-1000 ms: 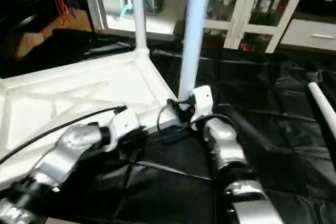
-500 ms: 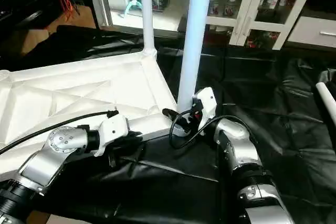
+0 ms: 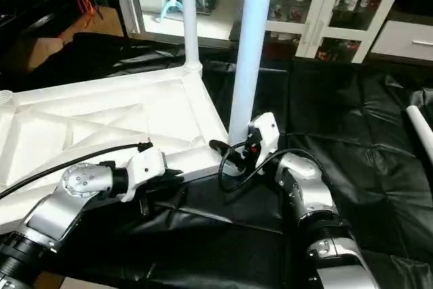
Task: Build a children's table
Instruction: Rotate leg to tighten
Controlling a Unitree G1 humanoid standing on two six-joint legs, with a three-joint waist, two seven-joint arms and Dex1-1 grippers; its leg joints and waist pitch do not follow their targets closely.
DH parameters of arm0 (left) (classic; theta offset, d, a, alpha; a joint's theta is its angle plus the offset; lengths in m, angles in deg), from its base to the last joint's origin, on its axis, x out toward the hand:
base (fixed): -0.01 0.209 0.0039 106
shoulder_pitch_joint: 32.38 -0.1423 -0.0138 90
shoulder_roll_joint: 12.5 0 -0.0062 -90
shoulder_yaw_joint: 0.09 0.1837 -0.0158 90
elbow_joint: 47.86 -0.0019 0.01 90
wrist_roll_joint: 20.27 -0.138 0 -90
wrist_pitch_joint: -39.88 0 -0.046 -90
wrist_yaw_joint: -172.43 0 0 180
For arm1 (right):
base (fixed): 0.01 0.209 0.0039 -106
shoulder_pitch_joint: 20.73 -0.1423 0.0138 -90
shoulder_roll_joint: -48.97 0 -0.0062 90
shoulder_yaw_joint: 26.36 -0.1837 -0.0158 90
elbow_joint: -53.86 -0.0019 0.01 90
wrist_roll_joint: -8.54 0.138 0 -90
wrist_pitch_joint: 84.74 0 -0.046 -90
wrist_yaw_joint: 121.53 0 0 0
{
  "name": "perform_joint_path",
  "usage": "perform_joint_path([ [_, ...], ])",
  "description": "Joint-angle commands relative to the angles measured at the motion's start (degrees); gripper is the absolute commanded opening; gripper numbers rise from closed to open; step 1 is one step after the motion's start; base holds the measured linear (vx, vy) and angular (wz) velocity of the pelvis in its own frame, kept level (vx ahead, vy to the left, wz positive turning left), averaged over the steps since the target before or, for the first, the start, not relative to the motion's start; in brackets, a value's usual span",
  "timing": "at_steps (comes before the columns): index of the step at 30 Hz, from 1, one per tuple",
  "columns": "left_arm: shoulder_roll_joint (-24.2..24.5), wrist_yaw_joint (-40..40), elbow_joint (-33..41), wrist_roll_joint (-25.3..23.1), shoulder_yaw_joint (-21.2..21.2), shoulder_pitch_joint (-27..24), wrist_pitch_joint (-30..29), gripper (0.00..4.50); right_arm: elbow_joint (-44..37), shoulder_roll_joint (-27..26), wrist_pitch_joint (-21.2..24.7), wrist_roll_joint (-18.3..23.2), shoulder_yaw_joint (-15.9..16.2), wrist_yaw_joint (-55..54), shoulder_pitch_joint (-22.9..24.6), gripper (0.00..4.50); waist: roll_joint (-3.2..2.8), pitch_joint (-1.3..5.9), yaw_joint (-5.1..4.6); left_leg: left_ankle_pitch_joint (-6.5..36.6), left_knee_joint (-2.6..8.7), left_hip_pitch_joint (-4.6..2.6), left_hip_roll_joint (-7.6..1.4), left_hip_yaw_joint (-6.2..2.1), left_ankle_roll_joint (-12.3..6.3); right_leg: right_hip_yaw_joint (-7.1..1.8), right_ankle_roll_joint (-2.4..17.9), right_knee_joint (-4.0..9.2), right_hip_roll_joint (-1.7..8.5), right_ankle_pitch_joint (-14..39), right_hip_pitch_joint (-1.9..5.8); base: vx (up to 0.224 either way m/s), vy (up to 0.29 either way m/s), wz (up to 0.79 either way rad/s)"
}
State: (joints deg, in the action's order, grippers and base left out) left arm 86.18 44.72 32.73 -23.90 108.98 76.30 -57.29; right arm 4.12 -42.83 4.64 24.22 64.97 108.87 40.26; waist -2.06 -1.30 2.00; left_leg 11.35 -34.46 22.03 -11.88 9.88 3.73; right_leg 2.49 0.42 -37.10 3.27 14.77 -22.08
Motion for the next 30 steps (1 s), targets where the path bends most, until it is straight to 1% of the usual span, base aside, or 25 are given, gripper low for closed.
perform_joint_path([
  [1,1.48,1.23,-1.38,-0.4,0.04,-1.51,-0.09,0.0,-2.02,2.35,-0.29,1.46,-2.8,-1.15,-0.82,3.6,0.71,3.17,0.09,-0.8,2.72,-0.75,-1.26,-0.13,-6.96,-2.18,14.99,3.24,3.63,-15.64,3.13,0.0,0.0,0.0],
  [2,1.81,1.79,-1.32,0.08,-0.07,-1.66,0.46,0.0,-2.56,2.92,0.3,1.94,-2.8,0.71,-0.53,3.36,0.72,3.19,0.09,-0.96,2.7,-0.74,-1.24,-0.13,-6.99,-2.18,14.99,3.22,3.62,-15.81,3.15,0.0,0.0,0.0],
  [3,2.78,3.8,-0.91,1.48,0.01,-2.17,1.56,0.0,-4.57,3.59,2.7,4.12,-2.96,6.07,0.97,3.28,0.81,3.23,0.33,-0.94,2.57,-0.65,-1.1,-0.13,-7.6,-2.17,14.72,3.18,3.49,-16.85,3.43,0.0,0.0,0.0],
  [4,3.03,4.51,-0.72,1.82,0.24,-2.35,1.63,0.0,-5.27,3.29,3.66,5.11,-3.08,7.48,1.69,3.28,0.93,3.23,0.4,-1.22,2.55,-0.52,-1.17,-0.17,-7.85,-2.14,14.49,3.04,3.4,-17.52,3.49,0.0,0.0,0.0],
  [5,3.11,4.81,-0.62,1.88,0.43,-2.46,1.58,0.0,-5.59,2.9,4.13,5.63,-3.17,7.82,2.11,3.23,0.76,3.28,0.5,-1.8,2.52,-0.62,-1.28,-0.14,-8.23,-2.08,14.32,2.89,3.43,-18.72,3.25,0.0,0.0,0.0],
  [6,3.09,4.83,-0.57,1.78,0.58,-2.47,1.39,0.0,-5.7,2.61,4.3,5.84,-3.15,7.88,2.29,3.1,0.8,3.27,0.45,-1.74,2.54,-0.71,-1.32,-0.11,-8.34,-2.01,14.56,2.93,3.47,-18.54,3.09,0.0,0.0,0.0],
  [7,3.09,4.83,-0.57,1.77,0.59,-2.47,1.38,0.0,-5.7,2.6,4.3,5.84,-3.14,7.89,2.29,2.95,0.72,3.27,0.47,-1.63,2.56,-0.71,-1.32,-0.13,-8.26,-1.99,14.75,2.95,3.53,-18.05,3.09,0.0,0.0,0.0],
  [9,3.15,4.96,-0.63,1.7,0.71,-2.42,1.37,0.0,-5.65,2.48,4.28,5.88,-3.12,7.93,2.2,2.83,0.74,3.24,0.46,-1.11,2.6,-0.73,-1.33,-0.14,-7.74,-2.01,14.98,3.07,3.62,-16.02,3.06,0.0,0.0,0.0],
  [11,3.21,5.08,-0.66,1.69,0.75,-2.39,1.34,0.0,-5.58,2.39,4.3,5.99,-3.12,8.15,2.1,2.66,0.68,3.28,0.46,-1.55,2.58,-0.76,-1.31,-0.17,-7.6,-2.03,15.02,3.04,3.61,-15.99,3.06,0.0,0.0,0.0],
  [12,3.22,5.09,-0.67,1.69,0.76,-2.39,1.34,0.0,-5.56,2.38,4.29,6.0,-3.12,8.18,2.08,2.47,0.71,3.29,0.44,-1.82,2.56,-0.74,-1.29,-0.17,-7.62,-2.04,15.06,3.02,3.61,-16.23,3.08,0.0,0.0,0.0],
  [13,3.42,5.24,-0.75,1.91,0.82,-2.3,1.4,0.0,-6.09,2.43,4.96,6.16,-3.23,8.6,2.16,2.47,0.62,3.32,0.46,-1.94,2.53,-0.76,-1.28,-0.17,-7.64,-2.04,15.07,2.99,3.61,-16.46,3.08,0.0,0.0,0.0],
  [14,3.42,5.24,-0.75,1.91,0.82,-2.3,1.4,0.0,-6.09,2.43,4.96,6.16,-3.23,8.6,2.16,2.44,0.7,3.29,0.44,-1.96,2.52,-0.74,-1.26,-0.16,-7.65,-2.04,15.04,3.0,3.6,-16.64,3.08,0.0,0.0,0.0],
  [15,3.58,5.34,-0.83,2.03,0.91,-2.26,1.49,0.0,-6.49,2.45,5.34,6.24,-3.26,8.74,2.26,2.42,0.61,3.29,0.45,-1.98,2.55,-0.74,-1.27,-0.19,-7.61,-2.01,15.04,2.98,3.59,-16.59,3.08,0.0,0.0,0.0],
  [17,3.63,5.49,-0.91,1.91,0.95,-2.18,1.43,0.0,-6.78,2.1,5.56,6.22,-3.13,8.45,2.3,2.35,0.61,3.32,0.48,-2.11,2.51,-0.74,-1.24,-0.2,-7.62,-2.01,15.08,2.94,3.59,-17.02,3.11,0.0,0.0,0.0],
  [22,3.24,4.57,-0.66,1.28,1.13,-1.99,0.08,0.0,-5.37,0.79,4.09,4.35,-3.27,3.75,1.67,2.29,0.56,3.34,0.43,-2.18,2.52,-0.78,-1.27,-0.21,-7.37,-2.03,15.07,2.92,3.63,-16.88,3.08,0.0,0.0,0.0],
  [23,2.01,1.16,-1.0,-1.22,1.75,-1.03,-4.19,0.0,-0.96,-1.04,0.8,0.09,-4.14,-8.43,-0.16,2.27,0.6,3.31,0.34,-2.22,2.52,-0.76,-1.2,-0.19,-7.26,-2.02,15.07,2.92,3.61,-16.79,3.08,0.0,0.0,0.0],
  [24,-0.73,-3.88,-1.91,-3.47,1.85,0.25,-9.47,0.0,2.63,-3.08,-1.09,-2.79,-5.84,-21.77,-1.42,2.24,0.55,3.15,-0.06,-3.05,2.7,-0.79,-1.27,-0.2,-6.44,-2.07,15.33,2.94,3.78,-16.2,2.8,0.0,0.0,0.0],
  [25,-1.81,-5.86,-2.25,-4.22,1.76,0.7,-11.44,0.0,3.58,-3.75,-1.36,-3.38,-6.46,-25.72,-1.7,2.19,0.5,3.02,-0.44,-3.43,2.9,-1.08,-1.38,-0.13,-4.79,-2.15,15.44,3.09,3.8,-14.23,2.61,0.0,0.0,0.0],
  [26,-3.48,-8.82,-2.79,-5.25,1.56,1.35,-14.26,0.0,4.75,-4.7,-1.52,-3.99,-7.38,-31.11,-2.0,2.19,0.44,3.04,-0.35,-1.69,2.92,-1.33,-1.31,-0.18,-3.48,-2.12,15.84,3.4,3.88,-11.07,2.78,0.0,0.0,0.0],
  [27,-6.35,-13.71,-3.71,-6.04,0.49,2.26,-17.85,0.0,5.62,-6.07,-1.57,-3.99,-8.28,-35.32,-1.95,2.13,0.35,2.97,-0.33,-0.94,3.0,-1.33,-1.42,-0.07,-2.67,-2.37,15.71,3.5,3.9,-10.48,2.82,0.0,0.0,0.0],
  [28,-9.53,-17.53,-4.81,-6.3,-0.03,3.27,-20.09,0.0,6.36,-8.04,-1.52,-3.43,-9.25,-39.13,-1.71,2.13,0.69,2.99,-0.25,-0.85,3.03,-1.5,-1.54,0.02,-2.52,-2.43,15.63,3.62,3.85,-10.98,2.76,0.0,0.0,0.0],
  [29,-13.95,-20.62,-6.08,-6.16,0.59,4.53,-22.19,0.0,6.94,-11.7,-1.28,-2.27,-10.52,-43.97,-1.03,2.07,0.73,2.95,0.04,-0.33,3.07,-1.57,-1.39,0.03,-2.42,-2.43,15.37,3.7,3.79,-11.27,2.79,0.0,0.0,0.0],
  [30,-14.49,-20.75,-6.18,-6.16,0.85,4.66,-22.36,0.0,6.97,-12.27,-1.22,-2.11,-10.64,-44.56,-0.91,2.05,0.72,2.86,0.45,1.25,3.18,-1.76,-1.35,0.04,-2.21,-2.45,14.61,3.98,3.81,-10.32,2.72,0.0,0.0,0.0],
])
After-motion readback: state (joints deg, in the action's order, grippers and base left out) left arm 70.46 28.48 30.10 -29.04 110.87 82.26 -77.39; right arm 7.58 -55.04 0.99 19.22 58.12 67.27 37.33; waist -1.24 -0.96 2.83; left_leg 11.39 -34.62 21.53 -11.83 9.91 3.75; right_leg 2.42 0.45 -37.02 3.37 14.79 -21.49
